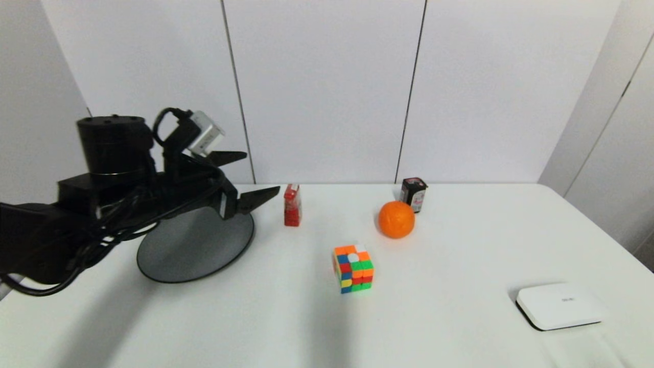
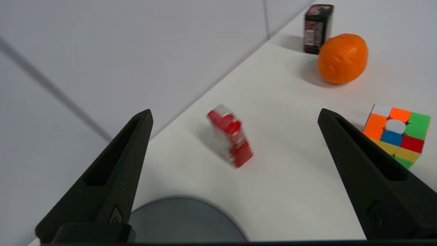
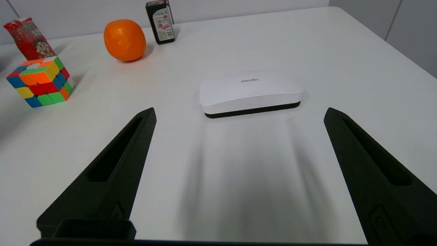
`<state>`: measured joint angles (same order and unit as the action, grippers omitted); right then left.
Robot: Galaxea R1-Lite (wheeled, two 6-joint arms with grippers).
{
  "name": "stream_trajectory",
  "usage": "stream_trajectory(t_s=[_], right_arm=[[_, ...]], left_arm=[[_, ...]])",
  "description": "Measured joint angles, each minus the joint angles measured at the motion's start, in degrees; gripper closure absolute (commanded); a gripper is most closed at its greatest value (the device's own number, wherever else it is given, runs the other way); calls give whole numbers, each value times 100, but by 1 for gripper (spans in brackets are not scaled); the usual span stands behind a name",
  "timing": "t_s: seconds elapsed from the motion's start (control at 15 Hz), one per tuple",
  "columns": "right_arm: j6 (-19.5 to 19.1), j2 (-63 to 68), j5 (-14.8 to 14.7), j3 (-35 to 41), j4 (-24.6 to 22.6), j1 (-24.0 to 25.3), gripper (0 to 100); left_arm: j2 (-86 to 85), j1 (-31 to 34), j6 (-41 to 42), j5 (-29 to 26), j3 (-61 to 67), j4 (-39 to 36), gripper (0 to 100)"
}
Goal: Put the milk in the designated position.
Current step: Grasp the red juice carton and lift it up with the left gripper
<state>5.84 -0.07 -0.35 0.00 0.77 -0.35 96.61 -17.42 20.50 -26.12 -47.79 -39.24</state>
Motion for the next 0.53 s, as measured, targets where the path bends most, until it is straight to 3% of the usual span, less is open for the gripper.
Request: stream_trajectory(t_s=[0.4, 0.53], right_arm=[[-2, 0, 2, 0, 2, 0, 0], [-2, 0, 2, 0, 2, 0, 0]], left_arm=[[1902, -201, -127, -52, -1131, -48, 0], [2271, -217, -215, 196, -1387, 72, 0]])
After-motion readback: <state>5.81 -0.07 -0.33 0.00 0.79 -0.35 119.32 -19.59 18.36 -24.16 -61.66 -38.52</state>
